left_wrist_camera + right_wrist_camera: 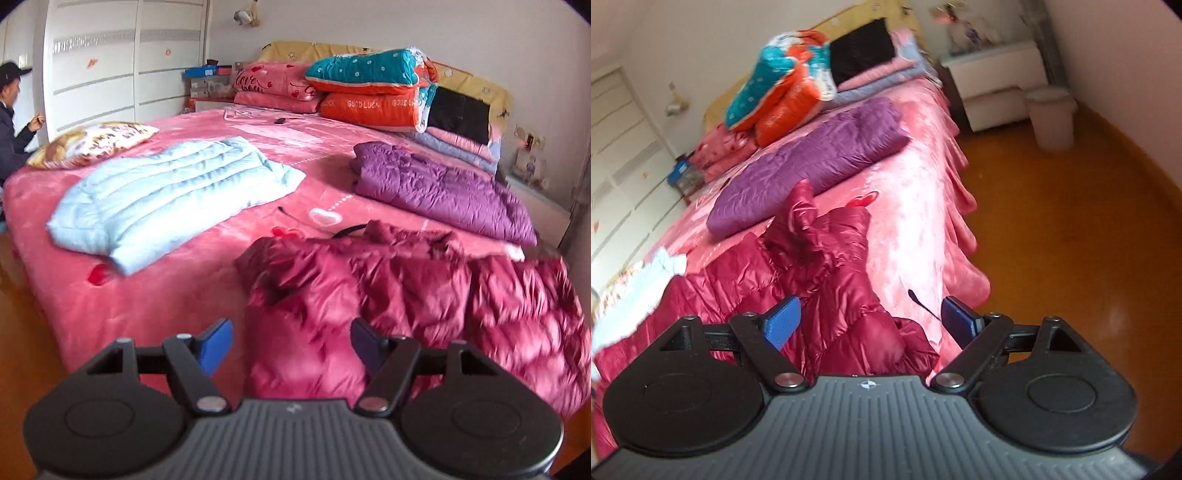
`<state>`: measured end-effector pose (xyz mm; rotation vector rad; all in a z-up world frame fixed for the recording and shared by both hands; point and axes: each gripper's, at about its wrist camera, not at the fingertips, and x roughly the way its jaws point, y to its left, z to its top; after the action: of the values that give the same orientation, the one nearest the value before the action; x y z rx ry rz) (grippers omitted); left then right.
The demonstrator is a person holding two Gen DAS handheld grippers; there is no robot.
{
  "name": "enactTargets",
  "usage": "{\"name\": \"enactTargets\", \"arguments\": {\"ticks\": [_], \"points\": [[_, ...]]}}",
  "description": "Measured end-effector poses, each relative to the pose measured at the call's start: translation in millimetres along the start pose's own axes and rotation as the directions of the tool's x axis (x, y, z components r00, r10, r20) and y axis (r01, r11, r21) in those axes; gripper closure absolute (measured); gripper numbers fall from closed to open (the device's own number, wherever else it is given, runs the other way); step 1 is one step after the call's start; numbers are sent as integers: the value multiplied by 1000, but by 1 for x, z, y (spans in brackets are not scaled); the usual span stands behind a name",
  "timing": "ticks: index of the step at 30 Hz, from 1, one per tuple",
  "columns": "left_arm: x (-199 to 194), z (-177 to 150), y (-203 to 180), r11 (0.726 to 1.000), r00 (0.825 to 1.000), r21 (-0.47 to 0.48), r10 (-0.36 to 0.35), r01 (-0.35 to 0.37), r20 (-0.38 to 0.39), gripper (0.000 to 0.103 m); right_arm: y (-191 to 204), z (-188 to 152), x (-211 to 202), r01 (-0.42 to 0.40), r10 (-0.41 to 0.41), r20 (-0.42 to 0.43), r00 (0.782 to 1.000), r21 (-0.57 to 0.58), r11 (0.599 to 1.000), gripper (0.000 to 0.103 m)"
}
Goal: Fold large clothes
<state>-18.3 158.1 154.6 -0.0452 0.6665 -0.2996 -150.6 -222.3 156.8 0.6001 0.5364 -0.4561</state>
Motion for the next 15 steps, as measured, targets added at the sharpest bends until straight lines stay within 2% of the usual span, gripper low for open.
{"name": "enactTargets", "arguments": {"ticks": [2, 3, 7, 9, 12, 13, 15], "points": [[6, 6, -4, 996, 996, -29, -83, 83, 14, 35, -1, 0, 4, -14, 14, -12, 1000, -18, 1000, 0], [12, 8, -6, 994, 995, -35, -101, 102, 15, 35, -3, 1, 8, -20, 19, -20, 1000, -18, 1000, 0], [39, 16, -7, 993, 995, -71, -99, 99, 12, 35, -4, 4, 12, -24, 24, -22, 999, 3, 1000, 0], [45, 26, -6, 986, 989, -95, -134, 140, 69, 35, -5, 6, 13, -25, 26, -8, 1000, 13, 1000, 0], [45, 48, 2, 969, 962, -136, -175, 205, 208, 32, -6, 8, 17, -23, 23, 11, 1000, 17, 1000, 0], [44, 55, 7, 965, 956, -162, -164, 207, 241, 29, -5, 9, 19, -20, 19, 17, 1000, 16, 1000, 0], [41, 66, 19, 960, 958, -218, -118, 177, 262, 27, -6, 12, 23, -15, 15, 28, 1000, 9, 1000, 0]]}}
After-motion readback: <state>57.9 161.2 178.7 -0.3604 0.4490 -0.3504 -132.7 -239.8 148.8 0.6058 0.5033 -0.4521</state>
